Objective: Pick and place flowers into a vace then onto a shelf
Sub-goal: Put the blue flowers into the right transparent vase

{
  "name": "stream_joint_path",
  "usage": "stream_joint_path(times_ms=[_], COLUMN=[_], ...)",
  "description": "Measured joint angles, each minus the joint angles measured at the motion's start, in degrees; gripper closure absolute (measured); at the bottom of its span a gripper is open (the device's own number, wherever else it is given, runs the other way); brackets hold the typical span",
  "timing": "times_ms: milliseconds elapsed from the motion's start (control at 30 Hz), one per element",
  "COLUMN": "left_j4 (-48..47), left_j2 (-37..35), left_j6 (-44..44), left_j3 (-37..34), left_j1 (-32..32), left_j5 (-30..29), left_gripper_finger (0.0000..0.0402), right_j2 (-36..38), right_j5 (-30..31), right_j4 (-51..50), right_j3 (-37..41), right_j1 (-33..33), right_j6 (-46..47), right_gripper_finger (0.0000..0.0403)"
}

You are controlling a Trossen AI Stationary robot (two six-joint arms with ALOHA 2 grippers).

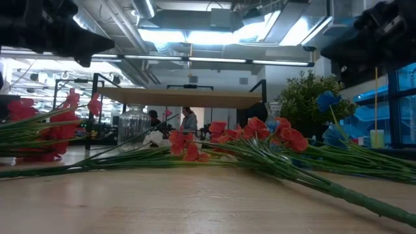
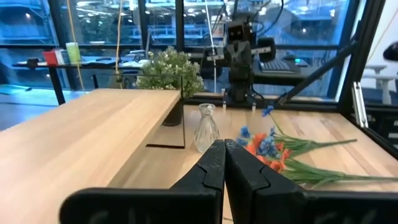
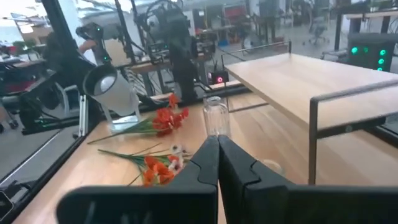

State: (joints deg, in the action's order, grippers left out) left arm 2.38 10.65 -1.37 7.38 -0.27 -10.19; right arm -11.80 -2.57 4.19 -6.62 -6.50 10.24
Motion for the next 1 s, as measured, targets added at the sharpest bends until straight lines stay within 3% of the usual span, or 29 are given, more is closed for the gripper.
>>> stream_joint_path(times_ms=[233, 433, 600, 733, 1000], left_j4=[-0.06, -0.05, -0.07, -0.01, 0.24], left_j2=[6.61, 9.34, 10.2, 10.24, 10.24], left_j6=[0.12, -1.43, -0.6, 0.64, 0.64], left_j3=[3.15, 4.55, 4.78, 4.78, 4.78], left_j1=[0.0, 0.0, 0.0, 0.0, 0.0], left_j5=[0.23, 0.45, 0.71, 1.3, 1.3], left_gripper_finger=[0.04, 0.04, 0.04, 0.04, 0.0398], right_j2=[-14.82, -26.47, -32.62, -36.18, -44.8], right_j5=[5.93, 8.26, 18.41, 25.59, 30.9], right_j4=[-8.59, -14.4, -18.35, -22.65, -31.12], right_j3=[-9.4, -18.43, -25.5, -28.9, -33.67], right_j1=[3.1, 12.93, 23.28, 29.93, 38.99], right_j6=[6.82, 12.04, 12.04, 17.36, 33.27], right_gripper_finger=[0.0402, 0.0402, 0.0403, 0.0403, 0.0403])
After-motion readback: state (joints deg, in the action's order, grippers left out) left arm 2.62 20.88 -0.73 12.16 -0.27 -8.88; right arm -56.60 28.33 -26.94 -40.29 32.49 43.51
